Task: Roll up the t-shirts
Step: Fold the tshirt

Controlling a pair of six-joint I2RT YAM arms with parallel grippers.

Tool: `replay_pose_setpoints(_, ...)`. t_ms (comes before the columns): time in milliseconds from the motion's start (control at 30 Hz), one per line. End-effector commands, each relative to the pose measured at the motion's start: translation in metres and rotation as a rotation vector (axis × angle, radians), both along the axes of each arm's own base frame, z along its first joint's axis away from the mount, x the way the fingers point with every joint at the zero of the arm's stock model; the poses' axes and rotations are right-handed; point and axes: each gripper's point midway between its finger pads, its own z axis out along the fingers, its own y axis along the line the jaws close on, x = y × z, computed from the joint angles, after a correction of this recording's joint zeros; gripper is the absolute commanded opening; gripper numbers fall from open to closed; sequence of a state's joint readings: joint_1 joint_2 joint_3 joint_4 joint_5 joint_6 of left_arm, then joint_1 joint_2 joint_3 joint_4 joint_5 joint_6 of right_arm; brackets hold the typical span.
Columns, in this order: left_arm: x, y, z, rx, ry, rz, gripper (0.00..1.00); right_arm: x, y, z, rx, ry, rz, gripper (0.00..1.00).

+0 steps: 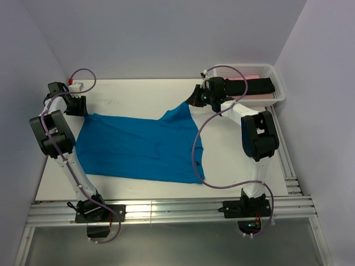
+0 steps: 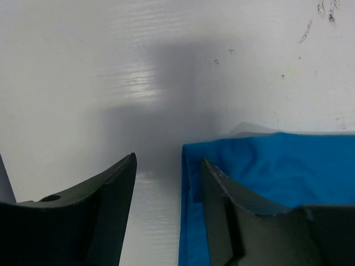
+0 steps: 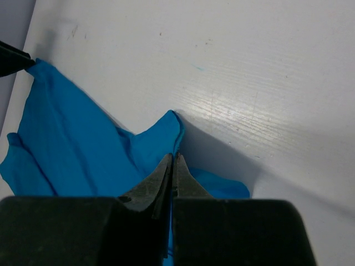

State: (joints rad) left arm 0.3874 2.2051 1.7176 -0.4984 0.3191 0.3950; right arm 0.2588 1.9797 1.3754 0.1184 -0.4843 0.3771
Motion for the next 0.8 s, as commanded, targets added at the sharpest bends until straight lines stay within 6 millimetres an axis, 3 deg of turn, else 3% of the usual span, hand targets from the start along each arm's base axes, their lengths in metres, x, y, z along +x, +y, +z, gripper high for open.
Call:
replay_pose_setpoints(0, 0.007, -0.001, 0.03, -0.052, -0.063, 0.019, 0.56, 0.007, -0.001, 0.033, 0.027, -0.076, 0.002, 0.0)
replay_pose_setpoints(367, 0.003, 0.0, 0.042, -0.15, -0.076, 0.044, 0.59, 0.005, 0.0, 0.034, 0.037, -0.077, 0.008, 0.0)
replay_pose_setpoints(467, 0.005, 0.009, 0.048, -0.151, -0.101, 0.102, 0.83, 0.005, 0.0, 0.034, 0.036, -0.078, 0.008, 0.0)
replay_pose_setpoints(767, 0.005, 0.007, 0.053, -0.199, -0.112, 0.118, 0.86, 0.004, 0.0, 0.035, 0.034, -0.079, 0.011, 0.0)
